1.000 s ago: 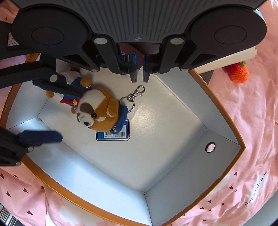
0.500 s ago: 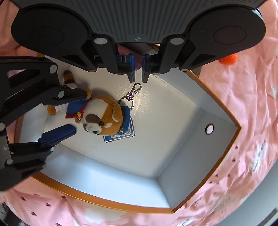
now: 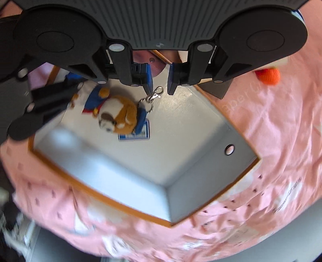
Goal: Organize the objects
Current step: 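Withdraw both tools from the box back toward the pile, then grasp the white plush toy with the right tool while the left tool grasps the pink bag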
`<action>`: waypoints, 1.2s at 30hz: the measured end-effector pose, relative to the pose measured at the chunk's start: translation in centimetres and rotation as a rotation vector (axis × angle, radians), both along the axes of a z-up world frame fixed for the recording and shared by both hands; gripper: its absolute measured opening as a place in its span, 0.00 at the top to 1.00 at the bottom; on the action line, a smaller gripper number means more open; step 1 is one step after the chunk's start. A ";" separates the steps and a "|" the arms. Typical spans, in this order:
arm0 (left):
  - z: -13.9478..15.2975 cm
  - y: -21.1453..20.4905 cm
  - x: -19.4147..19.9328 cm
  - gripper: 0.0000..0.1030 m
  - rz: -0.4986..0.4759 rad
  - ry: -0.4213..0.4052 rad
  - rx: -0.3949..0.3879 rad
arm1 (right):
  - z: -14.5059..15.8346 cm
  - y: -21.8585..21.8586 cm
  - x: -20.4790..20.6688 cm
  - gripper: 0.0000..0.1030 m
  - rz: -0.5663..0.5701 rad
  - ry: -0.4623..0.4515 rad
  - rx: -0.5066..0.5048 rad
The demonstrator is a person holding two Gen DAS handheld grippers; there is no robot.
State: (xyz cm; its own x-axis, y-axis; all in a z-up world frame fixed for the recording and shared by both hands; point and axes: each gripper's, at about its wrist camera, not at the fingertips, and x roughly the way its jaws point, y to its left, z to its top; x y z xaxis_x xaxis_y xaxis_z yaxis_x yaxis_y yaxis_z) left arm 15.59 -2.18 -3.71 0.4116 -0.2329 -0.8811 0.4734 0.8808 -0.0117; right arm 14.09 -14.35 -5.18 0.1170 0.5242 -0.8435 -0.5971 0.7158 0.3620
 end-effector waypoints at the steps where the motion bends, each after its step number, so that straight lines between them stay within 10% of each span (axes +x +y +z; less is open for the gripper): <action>1: 0.7 0.9 -0.1 0.77 0.040 0.001 -0.057 | 0.1 -0.1 0.0 0.73 -0.003 -0.001 0.000; 10: 4.2 5.9 -2.0 0.71 0.262 -0.041 -0.237 | 1.1 0.0 0.2 0.72 -0.027 -0.040 -0.021; 21: 6.0 12.1 -5.2 0.70 0.493 0.006 -0.176 | 5.7 2.8 -1.6 0.71 0.035 -0.222 0.074; 36: -0.9 19.5 -7.5 0.51 0.895 0.172 -0.241 | 1.9 11.8 -4.7 0.59 0.259 -0.247 -0.105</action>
State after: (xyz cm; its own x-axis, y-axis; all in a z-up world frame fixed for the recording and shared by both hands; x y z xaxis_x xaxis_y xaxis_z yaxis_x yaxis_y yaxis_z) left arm 8.11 17.29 -4.57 0.3942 -0.0773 -0.9158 -0.4028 0.8811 -0.2478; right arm 9.35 -2.51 -3.26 0.1990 0.4751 -0.8572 -0.8235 0.5553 0.1166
